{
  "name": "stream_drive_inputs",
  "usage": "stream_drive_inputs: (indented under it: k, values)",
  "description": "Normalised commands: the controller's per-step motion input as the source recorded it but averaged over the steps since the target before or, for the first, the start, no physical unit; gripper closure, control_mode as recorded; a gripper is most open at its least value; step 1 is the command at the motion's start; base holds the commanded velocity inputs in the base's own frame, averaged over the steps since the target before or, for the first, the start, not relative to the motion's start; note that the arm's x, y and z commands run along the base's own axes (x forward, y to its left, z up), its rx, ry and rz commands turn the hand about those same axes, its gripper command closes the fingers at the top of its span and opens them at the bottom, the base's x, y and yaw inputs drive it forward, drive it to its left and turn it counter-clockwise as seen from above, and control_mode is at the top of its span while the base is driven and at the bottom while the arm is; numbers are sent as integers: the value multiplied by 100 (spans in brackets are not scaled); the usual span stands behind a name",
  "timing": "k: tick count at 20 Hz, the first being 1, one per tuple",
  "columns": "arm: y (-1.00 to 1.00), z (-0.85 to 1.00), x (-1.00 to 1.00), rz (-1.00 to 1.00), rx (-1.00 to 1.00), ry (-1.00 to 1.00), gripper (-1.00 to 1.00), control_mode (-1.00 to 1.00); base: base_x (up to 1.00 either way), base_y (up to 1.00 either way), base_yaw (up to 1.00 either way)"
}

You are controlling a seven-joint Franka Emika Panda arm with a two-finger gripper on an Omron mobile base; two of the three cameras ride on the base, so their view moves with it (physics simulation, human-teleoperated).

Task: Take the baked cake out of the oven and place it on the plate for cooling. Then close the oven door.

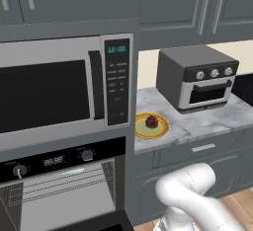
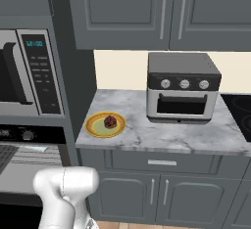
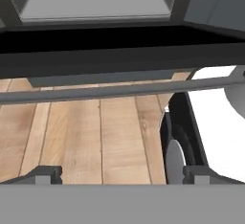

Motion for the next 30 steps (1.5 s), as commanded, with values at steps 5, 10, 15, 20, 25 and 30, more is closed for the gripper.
stream_drive_inputs:
  k: [5, 10, 15, 20, 25, 30]
  values:
    - [8, -19, 35, 1, 0, -7, -100, -100, 0, 0, 0]
    - [5, -12, 38, 1, 0, -9, -100, -100, 0, 0, 0]
    - [7, -12, 33, 1, 0, -6, -100, -100, 0, 0, 0]
    - [10, -13, 25, 0, 0, -3, -100, -100, 0, 0, 0]
    - [12, -24, 4, 0, 0, 0, -100, -100, 0, 0, 0]
    - [14, -39, -1, 0, 0, 0, -100, -100, 0, 0, 0]
